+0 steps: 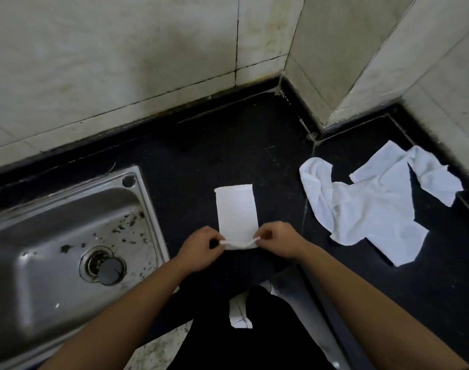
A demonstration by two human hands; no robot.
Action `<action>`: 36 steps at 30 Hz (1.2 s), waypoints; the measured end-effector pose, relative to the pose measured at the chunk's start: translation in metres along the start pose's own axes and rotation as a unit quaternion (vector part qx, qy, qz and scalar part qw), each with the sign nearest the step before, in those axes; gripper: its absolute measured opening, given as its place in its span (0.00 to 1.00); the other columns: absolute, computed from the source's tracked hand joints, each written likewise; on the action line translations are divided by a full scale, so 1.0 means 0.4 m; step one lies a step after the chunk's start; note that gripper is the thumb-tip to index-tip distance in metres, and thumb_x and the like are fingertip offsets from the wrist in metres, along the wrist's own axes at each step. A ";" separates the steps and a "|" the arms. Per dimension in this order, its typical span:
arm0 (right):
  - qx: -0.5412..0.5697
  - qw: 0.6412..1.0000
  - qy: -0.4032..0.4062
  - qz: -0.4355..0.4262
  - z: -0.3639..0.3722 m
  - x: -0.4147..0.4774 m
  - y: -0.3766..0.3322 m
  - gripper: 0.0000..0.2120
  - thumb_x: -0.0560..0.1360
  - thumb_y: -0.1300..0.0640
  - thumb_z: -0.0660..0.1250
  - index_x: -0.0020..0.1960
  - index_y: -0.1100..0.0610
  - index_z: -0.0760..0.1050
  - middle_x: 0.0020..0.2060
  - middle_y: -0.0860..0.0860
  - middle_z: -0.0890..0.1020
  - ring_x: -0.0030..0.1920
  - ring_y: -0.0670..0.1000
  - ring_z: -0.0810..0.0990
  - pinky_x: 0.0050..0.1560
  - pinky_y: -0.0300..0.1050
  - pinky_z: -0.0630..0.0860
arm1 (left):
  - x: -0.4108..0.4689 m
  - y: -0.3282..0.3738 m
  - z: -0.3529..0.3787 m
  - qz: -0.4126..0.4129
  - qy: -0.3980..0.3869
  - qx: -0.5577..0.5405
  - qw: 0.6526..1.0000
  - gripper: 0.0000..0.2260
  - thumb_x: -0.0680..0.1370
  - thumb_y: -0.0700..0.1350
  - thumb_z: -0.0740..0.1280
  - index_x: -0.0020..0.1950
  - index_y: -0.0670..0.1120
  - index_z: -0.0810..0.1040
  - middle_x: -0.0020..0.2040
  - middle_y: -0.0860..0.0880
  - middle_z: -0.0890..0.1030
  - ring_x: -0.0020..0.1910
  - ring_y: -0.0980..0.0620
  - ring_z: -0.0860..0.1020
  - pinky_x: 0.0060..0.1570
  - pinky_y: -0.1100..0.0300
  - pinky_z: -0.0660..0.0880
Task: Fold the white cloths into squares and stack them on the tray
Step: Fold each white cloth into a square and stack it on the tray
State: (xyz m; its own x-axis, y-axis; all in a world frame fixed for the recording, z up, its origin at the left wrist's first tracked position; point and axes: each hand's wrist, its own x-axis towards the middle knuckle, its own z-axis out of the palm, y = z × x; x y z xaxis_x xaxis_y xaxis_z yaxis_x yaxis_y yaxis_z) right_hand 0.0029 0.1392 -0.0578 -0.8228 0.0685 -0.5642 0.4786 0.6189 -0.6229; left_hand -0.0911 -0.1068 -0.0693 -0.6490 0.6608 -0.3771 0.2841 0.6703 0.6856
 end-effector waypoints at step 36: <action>-0.179 0.942 0.266 -0.099 0.006 0.189 -0.035 0.20 0.83 0.49 0.57 0.71 0.55 0.71 0.68 0.54 0.73 0.62 0.55 0.76 0.60 0.54 0.76 | 0.203 0.010 -0.004 -0.032 0.244 0.125 0.961 0.21 0.82 0.55 0.57 0.71 0.46 0.71 0.67 0.44 0.72 0.62 0.46 0.74 0.56 0.49 0.75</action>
State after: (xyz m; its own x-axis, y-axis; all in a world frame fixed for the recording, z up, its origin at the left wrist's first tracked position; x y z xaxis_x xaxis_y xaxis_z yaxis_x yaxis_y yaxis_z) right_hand -0.0654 0.1336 -0.0930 -0.9677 0.2476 -0.0467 0.2445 0.8785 -0.4104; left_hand -0.1436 -0.0509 -0.0962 -0.9070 0.4196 -0.0357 0.3535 0.8048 0.4768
